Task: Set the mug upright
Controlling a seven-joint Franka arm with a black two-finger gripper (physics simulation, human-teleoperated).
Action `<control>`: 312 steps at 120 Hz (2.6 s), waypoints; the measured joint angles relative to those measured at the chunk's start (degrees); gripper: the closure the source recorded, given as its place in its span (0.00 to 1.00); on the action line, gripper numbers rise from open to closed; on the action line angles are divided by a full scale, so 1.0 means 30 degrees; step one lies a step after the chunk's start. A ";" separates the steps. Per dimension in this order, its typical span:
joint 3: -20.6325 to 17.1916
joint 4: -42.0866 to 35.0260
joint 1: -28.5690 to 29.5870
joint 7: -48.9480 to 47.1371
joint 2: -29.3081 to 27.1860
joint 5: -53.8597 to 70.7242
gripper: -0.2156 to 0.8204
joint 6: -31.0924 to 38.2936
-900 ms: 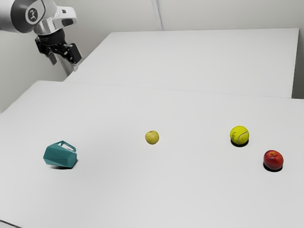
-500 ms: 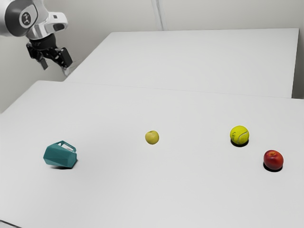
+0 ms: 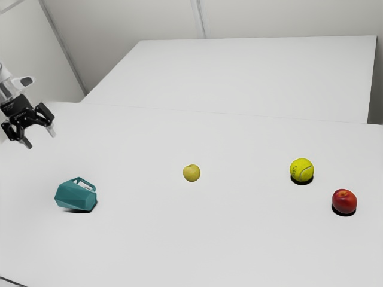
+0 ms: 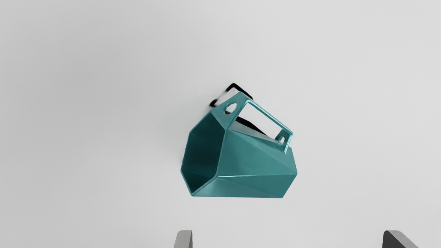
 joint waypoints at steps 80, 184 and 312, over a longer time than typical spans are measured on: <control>0.1603 -0.0106 0.1141 0.4560 0.5348 -0.6020 0.21 -0.1053; 0.0888 -0.1990 0.0914 0.5578 0.5604 -0.8812 0.88 -0.2153; -0.6369 -0.8730 -0.5085 -0.1242 -0.3036 0.3869 0.97 1.1600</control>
